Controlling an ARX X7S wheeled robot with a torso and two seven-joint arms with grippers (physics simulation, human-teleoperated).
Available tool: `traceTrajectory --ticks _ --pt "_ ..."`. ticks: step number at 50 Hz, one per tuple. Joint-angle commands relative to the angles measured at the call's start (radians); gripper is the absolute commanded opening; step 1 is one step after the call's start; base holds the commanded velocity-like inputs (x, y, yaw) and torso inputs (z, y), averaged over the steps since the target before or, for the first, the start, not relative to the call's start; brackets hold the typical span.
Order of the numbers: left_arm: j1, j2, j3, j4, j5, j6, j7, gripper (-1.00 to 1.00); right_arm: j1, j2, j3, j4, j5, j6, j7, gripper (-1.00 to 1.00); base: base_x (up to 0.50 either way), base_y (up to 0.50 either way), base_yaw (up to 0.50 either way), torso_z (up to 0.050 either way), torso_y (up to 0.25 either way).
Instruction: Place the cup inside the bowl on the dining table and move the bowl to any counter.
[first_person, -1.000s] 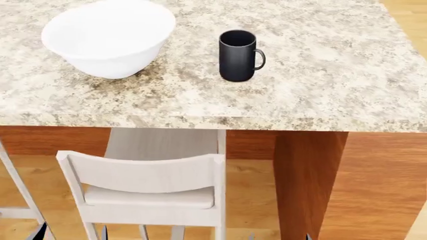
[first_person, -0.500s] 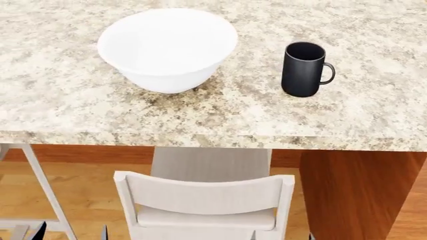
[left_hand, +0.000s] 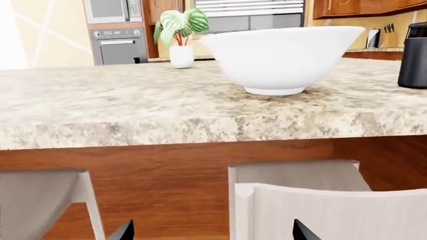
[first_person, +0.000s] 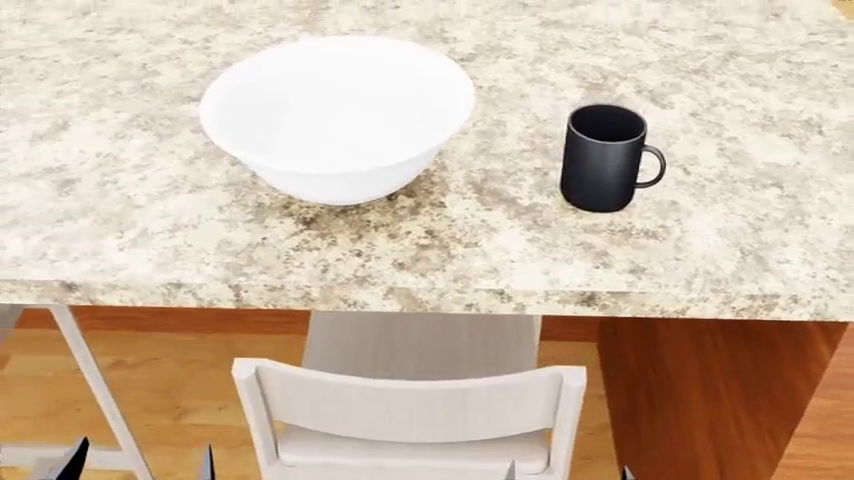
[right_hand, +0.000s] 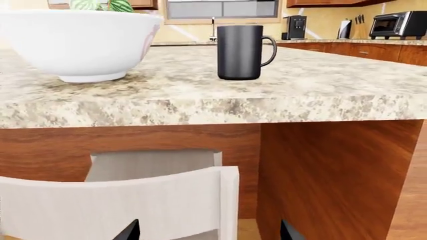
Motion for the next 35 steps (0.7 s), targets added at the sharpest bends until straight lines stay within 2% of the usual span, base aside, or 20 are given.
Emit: traceTrajectory --ticks 1,27,34,35 --pt "-0.003 -0.002 0.007 0.007 0.002 0.000 -0.009 1.00 -0.002 0.007 -0.005 -0.007 0.003 0.000 0.004 1.00 0.00 0.00 0.00 0.050 0.000" --pt "0.001 -0.013 0.011 0.007 -0.020 0.019 -0.012 1.00 0.000 0.014 -0.014 -0.009 0.008 -0.002 0.016 1.00 0.00 0.00 0.00 0.050 0.000" --pt "0.002 -0.016 0.014 0.012 -0.026 0.008 -0.017 1.00 -0.001 0.017 -0.015 -0.010 0.011 -0.003 0.020 1.00 0.00 0.00 0.00 0.000 0.000" --pt "0.049 0.157 -0.202 0.051 0.071 -0.012 0.153 1.00 -0.093 -0.113 0.259 -0.049 0.006 -0.073 0.191 -1.00 0.00 0.00 0.00 0.000 0.000"
